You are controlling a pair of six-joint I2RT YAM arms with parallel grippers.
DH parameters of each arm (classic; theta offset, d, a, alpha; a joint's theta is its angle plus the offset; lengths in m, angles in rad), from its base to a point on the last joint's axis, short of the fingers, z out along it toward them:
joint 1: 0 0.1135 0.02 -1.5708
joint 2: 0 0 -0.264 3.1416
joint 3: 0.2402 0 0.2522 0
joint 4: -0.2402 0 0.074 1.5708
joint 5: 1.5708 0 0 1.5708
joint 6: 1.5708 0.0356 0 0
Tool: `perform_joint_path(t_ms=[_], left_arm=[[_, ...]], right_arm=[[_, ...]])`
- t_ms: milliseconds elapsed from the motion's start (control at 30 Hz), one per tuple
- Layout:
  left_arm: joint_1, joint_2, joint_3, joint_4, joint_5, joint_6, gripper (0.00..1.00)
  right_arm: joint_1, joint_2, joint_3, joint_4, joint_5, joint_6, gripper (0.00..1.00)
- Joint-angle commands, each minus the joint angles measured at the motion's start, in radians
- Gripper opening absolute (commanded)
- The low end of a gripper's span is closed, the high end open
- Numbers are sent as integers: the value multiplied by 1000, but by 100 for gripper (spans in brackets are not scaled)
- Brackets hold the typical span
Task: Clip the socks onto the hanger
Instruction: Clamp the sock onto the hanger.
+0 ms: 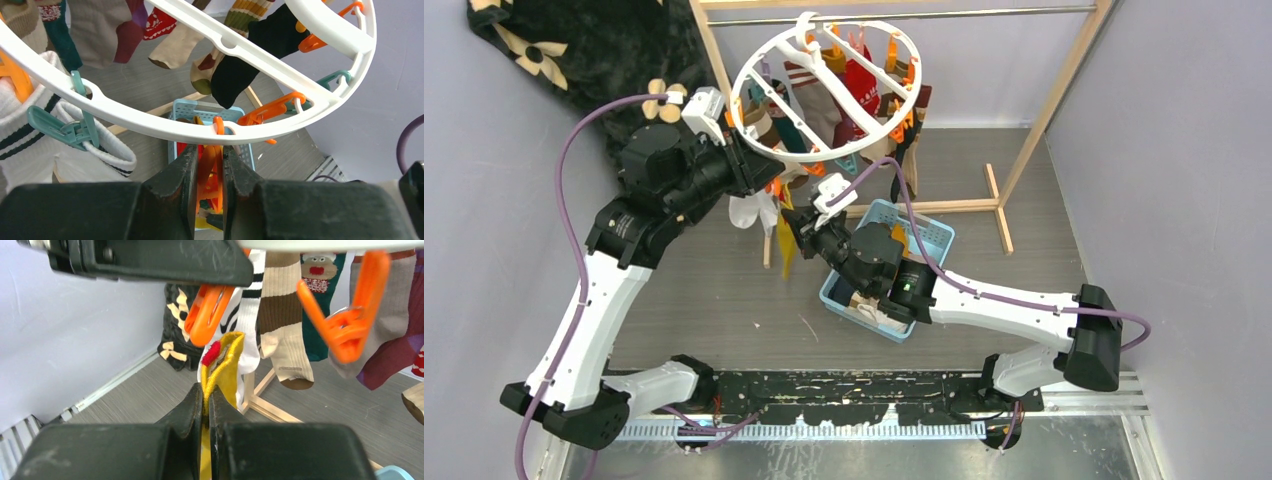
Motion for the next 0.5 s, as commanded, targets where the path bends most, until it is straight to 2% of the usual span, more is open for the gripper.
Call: perform_joint_path(t_ms=[0, 467], left_arm=[[8, -29, -43, 39, -97, 7, 1], [8, 28, -8, 75, -93, -38, 1]], right_arm=[[-9, 16, 65, 64, 10, 59, 1], [-31, 39, 112, 20, -16, 86, 1]])
